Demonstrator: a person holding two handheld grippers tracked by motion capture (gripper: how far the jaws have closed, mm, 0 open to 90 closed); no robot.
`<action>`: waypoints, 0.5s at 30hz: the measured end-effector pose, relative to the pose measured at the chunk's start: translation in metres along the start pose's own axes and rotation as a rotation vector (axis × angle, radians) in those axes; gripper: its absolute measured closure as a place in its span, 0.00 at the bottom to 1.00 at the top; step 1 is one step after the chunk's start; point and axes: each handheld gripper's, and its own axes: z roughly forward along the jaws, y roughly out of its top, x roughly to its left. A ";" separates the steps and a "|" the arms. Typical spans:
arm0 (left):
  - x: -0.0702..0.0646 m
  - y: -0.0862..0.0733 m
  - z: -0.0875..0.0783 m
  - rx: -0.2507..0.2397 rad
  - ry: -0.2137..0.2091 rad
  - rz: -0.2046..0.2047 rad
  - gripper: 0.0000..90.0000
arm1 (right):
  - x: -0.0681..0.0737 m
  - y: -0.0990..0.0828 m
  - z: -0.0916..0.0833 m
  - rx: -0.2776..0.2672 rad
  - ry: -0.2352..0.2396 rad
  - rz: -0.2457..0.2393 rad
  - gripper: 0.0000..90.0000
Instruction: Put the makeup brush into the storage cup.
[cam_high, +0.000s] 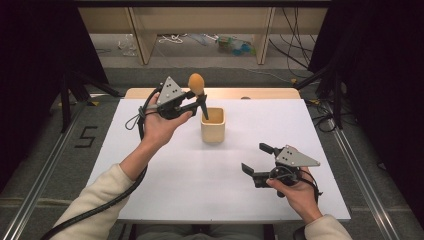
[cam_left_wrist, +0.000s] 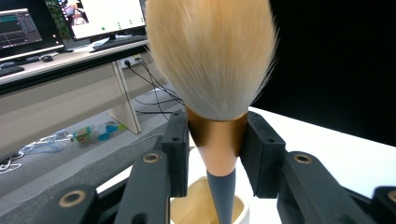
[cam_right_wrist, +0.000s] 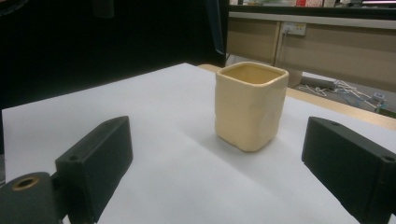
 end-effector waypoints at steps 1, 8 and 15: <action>0.000 0.000 0.001 0.001 0.000 -0.001 0.72 | 0.000 0.000 -0.001 0.012 0.007 0.009 0.11; -0.001 -0.001 0.006 0.001 -0.005 -0.001 0.72 | 0.001 0.000 -0.002 0.026 0.009 0.027 0.11; -0.001 -0.001 0.009 0.001 -0.008 -0.001 0.72 | 0.000 0.000 0.000 0.014 0.000 0.006 0.11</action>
